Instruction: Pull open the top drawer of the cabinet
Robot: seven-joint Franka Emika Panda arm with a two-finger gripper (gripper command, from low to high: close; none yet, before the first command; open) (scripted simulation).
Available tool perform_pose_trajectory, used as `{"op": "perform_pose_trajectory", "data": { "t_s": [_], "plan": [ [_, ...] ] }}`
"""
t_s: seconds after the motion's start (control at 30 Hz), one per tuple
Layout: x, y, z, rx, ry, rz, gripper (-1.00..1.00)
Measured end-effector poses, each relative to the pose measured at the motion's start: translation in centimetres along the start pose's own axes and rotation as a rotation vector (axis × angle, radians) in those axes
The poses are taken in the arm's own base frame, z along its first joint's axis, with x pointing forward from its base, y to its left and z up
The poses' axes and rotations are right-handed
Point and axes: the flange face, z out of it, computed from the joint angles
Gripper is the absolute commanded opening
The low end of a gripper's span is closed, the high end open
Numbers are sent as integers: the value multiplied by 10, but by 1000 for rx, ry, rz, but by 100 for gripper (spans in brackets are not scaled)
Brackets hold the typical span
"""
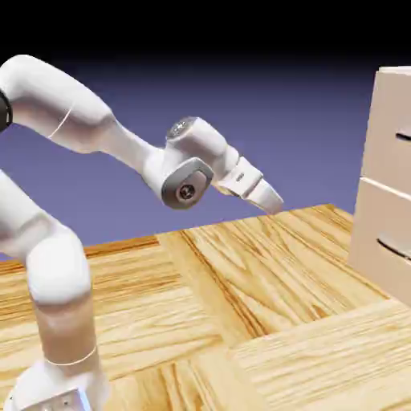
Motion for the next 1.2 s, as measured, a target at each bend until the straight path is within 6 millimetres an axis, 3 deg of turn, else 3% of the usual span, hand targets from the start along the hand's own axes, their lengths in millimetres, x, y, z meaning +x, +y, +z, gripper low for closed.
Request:
{"op": "perform_pose_trajectory", "data": {
  "t_s": [0.13, 0.27, 0.5, 0.7, 0.87, 1.03, 1.2],
  "plan": [
    [58, -13, -46, 59, 137, 213, 0],
    [104, -25, -99, 141, 263, 403, 0],
    [148, -56, -195, 328, 446, 669, 0],
    [155, -97, -263, 516, 552, 821, 0],
    [144, -142, -297, 672, 597, 898, 0],
    [126, -194, -303, 810, 598, 937, 0],
    [108, -247, -278, 914, 558, 957, 0]
  ]
}}
